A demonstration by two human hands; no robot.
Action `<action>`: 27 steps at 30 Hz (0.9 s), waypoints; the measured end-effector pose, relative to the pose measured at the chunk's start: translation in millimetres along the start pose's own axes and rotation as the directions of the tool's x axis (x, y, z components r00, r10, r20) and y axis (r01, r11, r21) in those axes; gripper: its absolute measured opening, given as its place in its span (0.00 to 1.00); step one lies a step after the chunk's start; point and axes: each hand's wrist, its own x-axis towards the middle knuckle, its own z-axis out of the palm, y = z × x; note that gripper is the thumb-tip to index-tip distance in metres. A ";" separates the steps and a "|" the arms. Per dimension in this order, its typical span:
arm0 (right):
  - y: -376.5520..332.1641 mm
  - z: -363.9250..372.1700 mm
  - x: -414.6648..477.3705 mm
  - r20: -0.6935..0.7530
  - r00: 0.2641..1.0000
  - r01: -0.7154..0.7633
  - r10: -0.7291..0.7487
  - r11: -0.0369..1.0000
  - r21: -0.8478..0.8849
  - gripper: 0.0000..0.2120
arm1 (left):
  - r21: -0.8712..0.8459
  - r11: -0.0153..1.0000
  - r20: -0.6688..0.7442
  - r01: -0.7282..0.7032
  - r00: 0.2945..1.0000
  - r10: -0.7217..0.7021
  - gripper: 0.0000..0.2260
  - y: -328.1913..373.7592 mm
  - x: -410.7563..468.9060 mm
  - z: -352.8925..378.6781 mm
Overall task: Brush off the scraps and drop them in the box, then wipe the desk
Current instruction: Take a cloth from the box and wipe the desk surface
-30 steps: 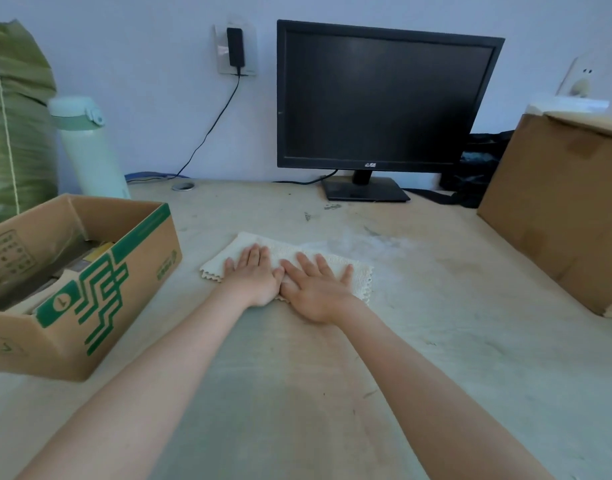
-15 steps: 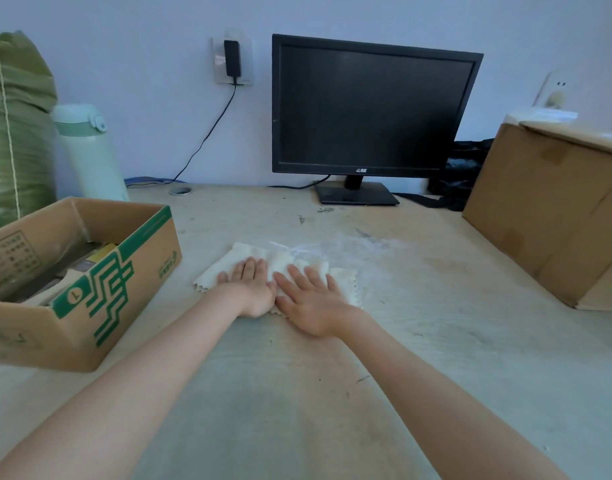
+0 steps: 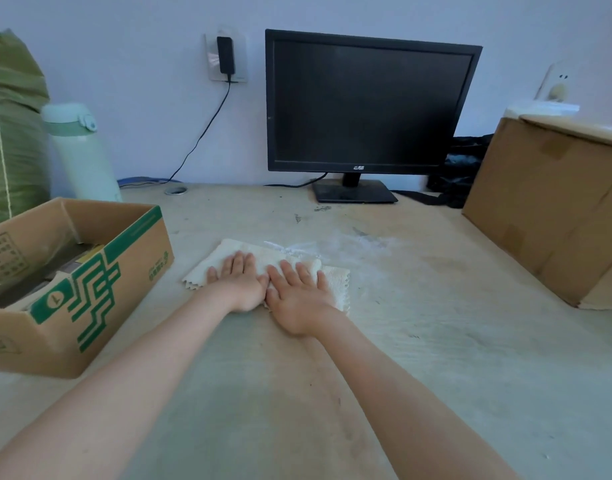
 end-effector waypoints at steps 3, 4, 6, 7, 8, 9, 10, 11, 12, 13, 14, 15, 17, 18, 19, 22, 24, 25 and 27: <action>6.2 -5.7 18.1 -0.030 0.999 -0.032 0.033 0.999 0.010 0.26 | 0.013 0.999 -0.007 -0.033 0.999 0.034 0.26 6.2 23.3 -6.1; 9.0 -8.1 23.4 -0.033 0.999 -0.039 0.039 0.999 0.017 0.26 | 0.016 0.999 -0.008 -0.040 0.999 0.040 0.26 8.3 29.6 -8.1; 17.0 -12.8 33.1 -0.028 0.998 -0.047 0.048 0.999 0.019 0.26 | 0.018 0.998 -0.008 -0.058 0.998 0.058 0.26 14.4 42.9 -10.3; 20.8 -14.7 36.5 -0.024 0.998 -0.050 0.050 0.999 0.019 0.25 | 0.020 0.997 -0.007 -0.072 0.997 0.072 0.26 16.9 47.8 -11.0; 24.5 -16.5 39.1 -0.022 0.998 -0.052 0.053 0.998 0.021 0.25 | 0.021 0.996 -0.006 -0.086 0.996 0.086 0.26 19.2 52.2 -11.5; 28.7 -18.1 41.8 -0.026 0.998 -0.055 0.055 0.998 0.025 0.25 | 0.020 0.995 -0.004 -0.099 0.995 0.099 0.26 22.4 57.4 -12.3; 31.1 -19.0 43.2 -0.031 0.998 -0.057 0.058 0.998 0.030 0.25 | 0.020 0.994 -0.002 -0.108 0.994 0.108 0.26 24.7 60.9 -13.0; 33.4 -19.8 44.2 -0.036 0.997 -0.061 0.063 0.997 0.036 0.25 | 0.022 0.993 0.003 -0.117 0.993 0.117 0.26 27.3 64.1 -13.3; 34.5 -20.4 44.6 -0.038 0.997 -0.068 0.070 0.997 0.041 0.25 | 0.025 0.992 0.006 -0.127 0.992 0.127 0.26 29.5 66.5 -13.6; 35.6 -20.8 44.8 -0.038 0.996 -0.079 0.080 0.996 0.042 0.25 | 0.029 0.990 0.009 -0.139 0.990 0.138 0.26 31.9 68.4 -13.9; 37.7 -21.2 44.5 -0.037 0.995 -0.092 0.094 0.995 0.041 0.25 | 0.032 0.988 0.011 -0.153 0.988 0.152 0.26 35.2 70.2 -13.6; 39.7 -21.9 43.7 -0.036 0.994 -0.105 0.107 0.994 0.041 0.25 | 0.036 0.986 0.010 -0.165 0.986 0.165 0.26 38.0 71.2 -13.0; 44.5 -23.7 41.1 -0.039 0.991 -0.126 0.128 0.991 0.049 0.25 | 0.046 0.981 0.005 -0.187 0.982 0.187 0.26 44.6 72.3 -11.7; 48.4 -24.3 38.0 -0.041 0.989 -0.138 0.140 0.989 0.051 0.25 | 0.050 0.979 0.008 -0.200 0.980 0.200 0.26 49.7 72.1 -10.3; 52.5 -25.3 35.1 -0.043 0.988 -0.149 0.151 0.988 0.052 0.25 | 0.053 0.976 0.012 -0.212 0.977 0.211 0.26 55.1 72.1 -9.5; 68.3 -28.3 24.3 -0.048 0.982 -0.182 0.184 0.982 0.044 0.25 | 0.065 0.966 0.027 -0.249 0.968 0.248 0.26 74.0 69.6 -5.5; 79.5 -29.2 15.7 -0.065 0.979 -0.191 0.194 0.981 0.039 0.25 | 0.070 0.958 0.036 -0.277 0.961 0.275 0.26 86.9 66.6 -2.1; 84.6 -28.8 11.0 -0.082 0.978 -0.190 0.192 0.981 0.036 0.25 | 0.072 0.954 0.042 -0.291 0.957 0.289 0.26 93.1 64.9 -0.2; 93.6 -27.9 3.4 -0.121 0.975 -0.186 0.188 0.982 0.031 0.24 | 0.073 0.946 0.055 -0.315 0.949 0.312 0.26 104.0 61.8 2.9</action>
